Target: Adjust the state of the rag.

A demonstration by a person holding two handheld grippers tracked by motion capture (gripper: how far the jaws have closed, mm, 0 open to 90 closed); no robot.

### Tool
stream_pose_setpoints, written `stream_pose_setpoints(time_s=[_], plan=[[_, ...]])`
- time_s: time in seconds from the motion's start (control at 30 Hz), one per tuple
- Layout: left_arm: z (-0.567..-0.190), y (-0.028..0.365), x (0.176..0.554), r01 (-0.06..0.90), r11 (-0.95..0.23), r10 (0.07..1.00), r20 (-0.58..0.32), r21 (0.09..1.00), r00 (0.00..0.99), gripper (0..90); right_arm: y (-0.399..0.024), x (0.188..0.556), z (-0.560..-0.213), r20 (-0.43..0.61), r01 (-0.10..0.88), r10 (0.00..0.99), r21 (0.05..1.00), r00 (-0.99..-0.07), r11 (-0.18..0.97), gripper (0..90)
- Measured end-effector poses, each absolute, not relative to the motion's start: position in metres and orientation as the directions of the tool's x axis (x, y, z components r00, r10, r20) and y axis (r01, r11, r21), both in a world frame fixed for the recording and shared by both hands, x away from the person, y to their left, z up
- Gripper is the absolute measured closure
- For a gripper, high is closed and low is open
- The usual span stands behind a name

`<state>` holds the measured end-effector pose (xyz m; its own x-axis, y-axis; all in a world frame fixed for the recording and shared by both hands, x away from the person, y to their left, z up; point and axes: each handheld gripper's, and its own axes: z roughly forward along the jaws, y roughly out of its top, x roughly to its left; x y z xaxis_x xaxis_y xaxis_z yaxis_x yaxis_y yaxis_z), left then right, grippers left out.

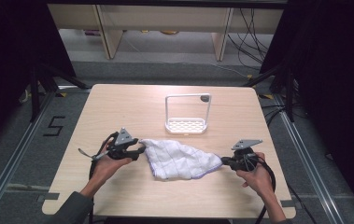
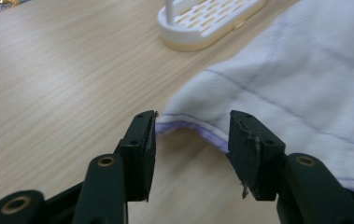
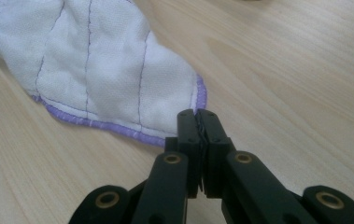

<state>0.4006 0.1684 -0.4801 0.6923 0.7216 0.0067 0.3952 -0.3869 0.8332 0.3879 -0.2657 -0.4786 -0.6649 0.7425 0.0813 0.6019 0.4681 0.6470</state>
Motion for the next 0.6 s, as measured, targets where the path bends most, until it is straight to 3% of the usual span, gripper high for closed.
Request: stream_pose_setpoints(time_s=[0.2, 0.47, 0.53, 0.6], plan=[[-0.482, 0.149, 0.348, 0.364, -0.386, 0.614, -0.058, 0.848, 0.787, 51.3, -0.264, 0.387, -0.479, 0.074, 0.6, 0.74, 0.642, -0.668, 0.477, 88.7], [-0.499, 0.113, 0.346, 0.277, -0.519, 0.492, 0.018, 0.809, 0.87, 55.9, -0.265, 0.382, -0.476, 0.089, 0.602, 0.746, 0.657, -0.66, 0.454, 88.5], [-0.503, 0.109, 0.348, 0.275, -0.529, 0.485, 0.02, 0.803, 0.874, 59.2, -0.265, 0.383, -0.477, 0.091, 0.604, 0.747, 0.656, -0.659, 0.453, 88.5], [-0.511, 0.106, 0.355, 0.241, -0.595, 0.455, 0.074, 0.767, 0.887, 74.9, -0.264, 0.383, -0.479, 0.096, 0.605, 0.746, 0.657, -0.659, 0.45, 88.5]])
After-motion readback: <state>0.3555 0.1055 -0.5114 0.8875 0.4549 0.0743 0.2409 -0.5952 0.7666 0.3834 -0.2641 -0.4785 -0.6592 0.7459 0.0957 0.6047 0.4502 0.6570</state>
